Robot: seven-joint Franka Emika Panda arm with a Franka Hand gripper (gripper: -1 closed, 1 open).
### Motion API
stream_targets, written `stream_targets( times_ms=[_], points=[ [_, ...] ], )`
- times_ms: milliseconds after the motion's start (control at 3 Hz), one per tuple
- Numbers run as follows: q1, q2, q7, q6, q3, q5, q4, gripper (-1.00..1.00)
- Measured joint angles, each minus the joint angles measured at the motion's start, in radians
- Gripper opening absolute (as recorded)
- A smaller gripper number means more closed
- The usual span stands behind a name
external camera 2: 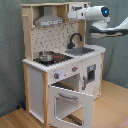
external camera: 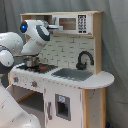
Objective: Play with the kitchen
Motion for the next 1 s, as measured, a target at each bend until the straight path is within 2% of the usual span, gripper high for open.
stream_targets(
  times_ms=[1000],
  points=[
    [0.225,-0.004,-0.039,0.066,-0.185,0.000,-0.124,-1.00]
  ],
)
